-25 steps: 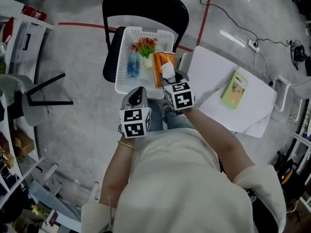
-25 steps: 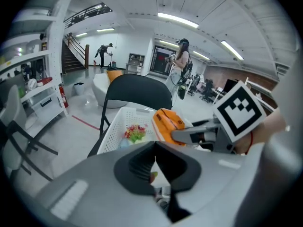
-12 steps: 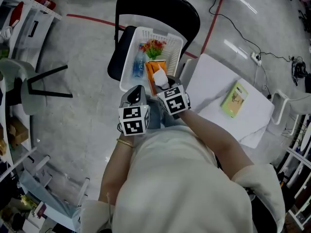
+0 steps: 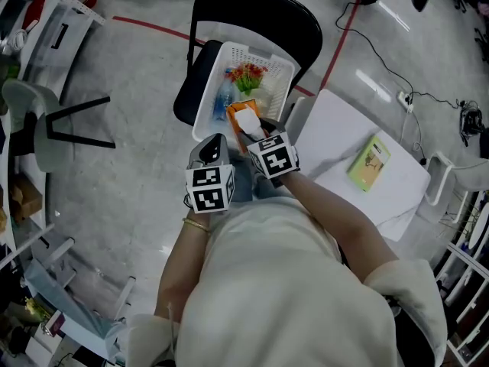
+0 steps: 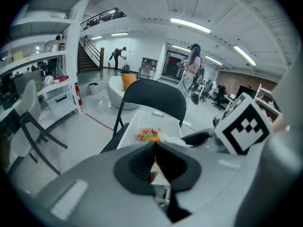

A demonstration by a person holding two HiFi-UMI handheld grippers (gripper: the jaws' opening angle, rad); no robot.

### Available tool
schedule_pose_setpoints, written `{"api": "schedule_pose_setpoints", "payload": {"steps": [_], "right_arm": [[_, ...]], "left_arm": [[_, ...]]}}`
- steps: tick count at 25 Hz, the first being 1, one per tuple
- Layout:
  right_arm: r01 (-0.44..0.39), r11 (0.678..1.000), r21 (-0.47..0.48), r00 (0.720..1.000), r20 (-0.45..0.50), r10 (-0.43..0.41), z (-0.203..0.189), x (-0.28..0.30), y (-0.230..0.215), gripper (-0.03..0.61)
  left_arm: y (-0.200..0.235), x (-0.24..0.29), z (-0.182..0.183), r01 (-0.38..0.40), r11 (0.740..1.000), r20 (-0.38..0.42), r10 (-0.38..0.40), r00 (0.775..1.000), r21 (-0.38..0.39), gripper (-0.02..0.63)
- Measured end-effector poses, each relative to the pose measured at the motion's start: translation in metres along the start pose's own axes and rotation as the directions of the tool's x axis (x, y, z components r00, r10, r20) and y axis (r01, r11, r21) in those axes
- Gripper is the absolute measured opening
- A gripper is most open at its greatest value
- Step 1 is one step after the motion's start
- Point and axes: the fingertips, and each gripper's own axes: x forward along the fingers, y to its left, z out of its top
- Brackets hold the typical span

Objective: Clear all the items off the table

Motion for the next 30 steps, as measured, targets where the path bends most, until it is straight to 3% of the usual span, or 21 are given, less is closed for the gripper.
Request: {"api": "schedule_pose_setpoints", "payload": {"steps": [18, 20, 22, 30], "right_arm": [[0.01, 0.999, 0.03, 0.998, 0.06, -0.012, 0.007, -0.025, 0.003, 0.139], [0.019, 0.999, 0.034, 0.998, 0.065, -0.022, 0.007, -0.029, 0.002, 0.102], [0.035, 0.999, 0.03, 0.997, 0.07, -0.037, 0.007, -0.034, 0.0, -0.006], [0.034, 0.999, 0.032, 0.993, 0.114, -0.038, 0.005, -0.055, 0.002, -0.006]], "left_arm": [[-0.013, -0.005, -0.002, 0.007, 1.0, 0.015, -0.007, 1.0, 0.016, 0.009], [-0.014, -0.007, -0.003, 0.007, 1.0, 0.018, -0.008, 1.0, 0.018, 0.009], [-0.017, -0.009, -0.004, 0.009, 1.0, 0.02, -0.01, 1.0, 0.019, 0.009], [-0.027, -0.017, -0.009, 0.014, 1.0, 0.028, -0.015, 0.999, 0.023, 0.009]]}}
